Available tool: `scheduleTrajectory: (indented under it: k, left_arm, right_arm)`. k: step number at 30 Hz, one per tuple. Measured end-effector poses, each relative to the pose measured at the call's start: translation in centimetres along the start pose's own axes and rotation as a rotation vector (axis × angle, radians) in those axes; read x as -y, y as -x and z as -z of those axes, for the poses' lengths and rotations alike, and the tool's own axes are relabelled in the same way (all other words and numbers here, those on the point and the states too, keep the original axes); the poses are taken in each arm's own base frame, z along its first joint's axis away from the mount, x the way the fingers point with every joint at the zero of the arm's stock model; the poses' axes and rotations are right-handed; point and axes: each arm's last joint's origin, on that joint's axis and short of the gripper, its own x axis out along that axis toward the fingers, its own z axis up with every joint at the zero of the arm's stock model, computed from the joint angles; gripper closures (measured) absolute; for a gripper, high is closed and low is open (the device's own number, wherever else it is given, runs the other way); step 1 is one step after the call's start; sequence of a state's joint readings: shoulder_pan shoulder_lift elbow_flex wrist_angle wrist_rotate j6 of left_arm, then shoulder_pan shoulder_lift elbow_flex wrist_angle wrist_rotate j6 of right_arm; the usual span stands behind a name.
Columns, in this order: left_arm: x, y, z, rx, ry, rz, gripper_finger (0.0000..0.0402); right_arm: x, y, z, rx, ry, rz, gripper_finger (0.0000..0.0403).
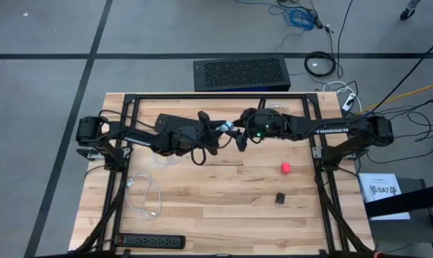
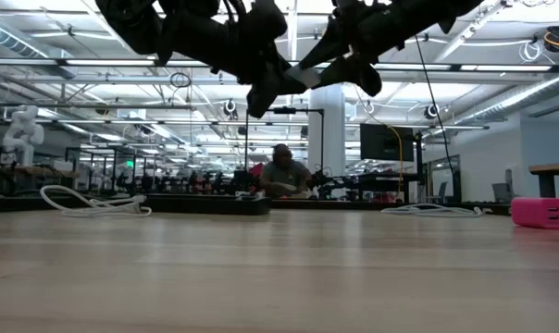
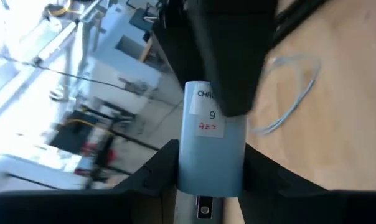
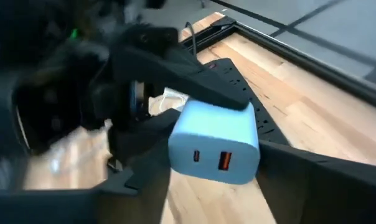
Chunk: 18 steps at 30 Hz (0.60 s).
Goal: Insert USB
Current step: Insert the light blue charger adapter into the top left black outlet extension
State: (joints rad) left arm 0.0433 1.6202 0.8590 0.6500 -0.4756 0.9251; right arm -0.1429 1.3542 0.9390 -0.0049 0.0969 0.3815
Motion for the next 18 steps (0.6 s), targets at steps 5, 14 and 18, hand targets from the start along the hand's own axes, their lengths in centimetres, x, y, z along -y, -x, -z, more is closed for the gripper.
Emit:
scheduleTrajectory:
  k: [5,14,18]
  left_arm:
    - [0.3,-0.2,0.1,0.090,0.208,0.124,0.0276]
    - [-1.2,-0.4,1.4,0.188,0.526,0.362,0.0276]
    - [-1.7,-0.7,2.2,0.200,0.613,0.430,0.0276]
  right_arm:
    - [-0.3,1.3,-0.7,0.035,0.213,-0.023,0.0152]
    - [-1.6,3.7,-1.7,-0.070,0.480,-0.032,0.0177]
    - [-2.5,3.0,-2.2,-0.196,0.508,-0.013,0.0185]
